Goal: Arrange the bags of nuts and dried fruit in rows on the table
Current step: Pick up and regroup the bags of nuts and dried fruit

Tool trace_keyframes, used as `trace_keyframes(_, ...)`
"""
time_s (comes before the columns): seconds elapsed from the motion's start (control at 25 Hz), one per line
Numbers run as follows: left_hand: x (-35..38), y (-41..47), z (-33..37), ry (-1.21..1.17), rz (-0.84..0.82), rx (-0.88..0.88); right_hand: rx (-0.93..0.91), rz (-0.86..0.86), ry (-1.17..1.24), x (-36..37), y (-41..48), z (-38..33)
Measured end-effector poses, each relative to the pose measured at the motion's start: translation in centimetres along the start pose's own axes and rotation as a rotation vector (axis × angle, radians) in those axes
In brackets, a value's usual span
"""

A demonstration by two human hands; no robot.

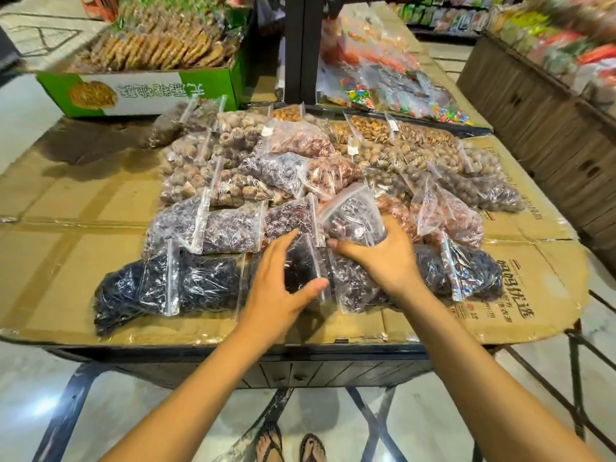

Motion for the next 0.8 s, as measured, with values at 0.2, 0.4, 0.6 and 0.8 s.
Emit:
trace_keyframes(0.2,2.4,-0.2,3.6,-0.153,-0.096,-0.107,0.160,-0.204,0.543,3.6,-2.2,-1.3)
trace_keyframes(0.4,-2.6,-0.2,-1.3,-0.541,0.045,-0.358,0.117,-0.397,0.396,4.8,-3.1,-1.7)
trace_keyframes(0.6,-11.0,0.8,-5.8,-0.456,0.076,-0.389,0.062,-0.296,0.191,6.6,-0.5,-1.9)
trace_keyframes(0.8,-24.1,7.9,-10.9,-0.356,0.007,-0.338,0.064,-0.242,-0.231,14.0,4.1,-1.7)
Point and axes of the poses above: each hand's wrist, its own y-axis towards the middle knuckle, its own x-axis out of the palm, z = x × y, the point moved 10 cm from there along y, towards the middle knuckle, and after that the axes turned 4 degrees about z, right-handed, at the moved point
